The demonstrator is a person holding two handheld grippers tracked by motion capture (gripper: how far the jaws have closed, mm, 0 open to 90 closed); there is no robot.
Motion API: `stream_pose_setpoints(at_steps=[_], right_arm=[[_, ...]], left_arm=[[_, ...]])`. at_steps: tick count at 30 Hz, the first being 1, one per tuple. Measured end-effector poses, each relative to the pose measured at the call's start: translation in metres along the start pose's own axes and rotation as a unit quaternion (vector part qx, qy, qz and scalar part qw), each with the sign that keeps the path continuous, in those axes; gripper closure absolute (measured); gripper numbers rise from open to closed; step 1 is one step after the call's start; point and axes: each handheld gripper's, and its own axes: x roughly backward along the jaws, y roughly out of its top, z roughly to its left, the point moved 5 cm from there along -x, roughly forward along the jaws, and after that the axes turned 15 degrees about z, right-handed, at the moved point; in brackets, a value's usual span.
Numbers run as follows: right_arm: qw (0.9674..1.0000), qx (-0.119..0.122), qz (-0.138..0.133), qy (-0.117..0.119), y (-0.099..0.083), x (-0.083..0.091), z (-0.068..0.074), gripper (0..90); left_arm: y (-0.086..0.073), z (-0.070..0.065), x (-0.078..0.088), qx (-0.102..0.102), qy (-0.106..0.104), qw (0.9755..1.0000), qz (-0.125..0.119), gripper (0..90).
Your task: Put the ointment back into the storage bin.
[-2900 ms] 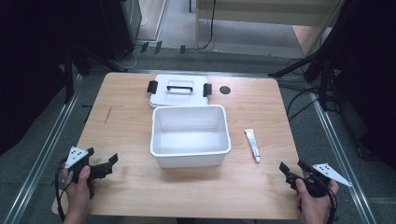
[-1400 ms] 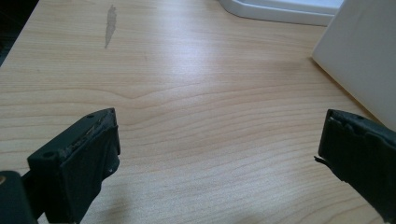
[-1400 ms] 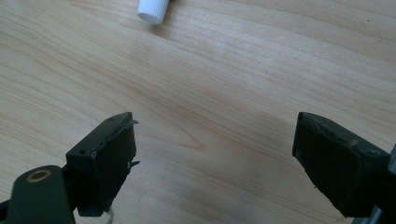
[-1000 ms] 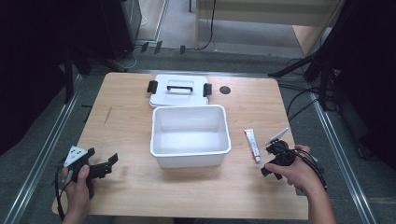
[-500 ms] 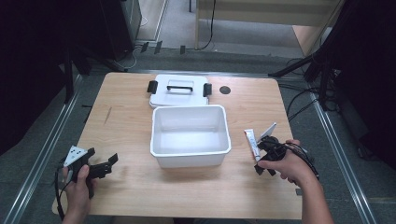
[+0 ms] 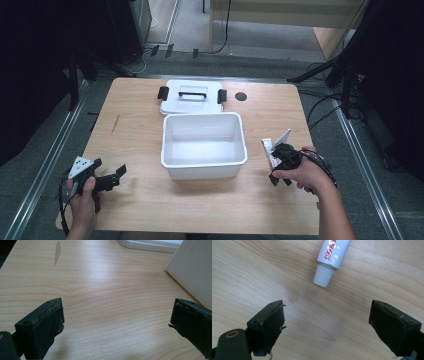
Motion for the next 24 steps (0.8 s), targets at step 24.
stream_pose_setpoints(at_steps=[24], right_arm=[[0.9982, -0.056, -0.017, 0.012, 0.035, 0.011, 0.000, 21.4]], left_arm=[[0.000, 0.001, 0.000, 0.003, 0.000, 1.0000, -0.002, 0.0]])
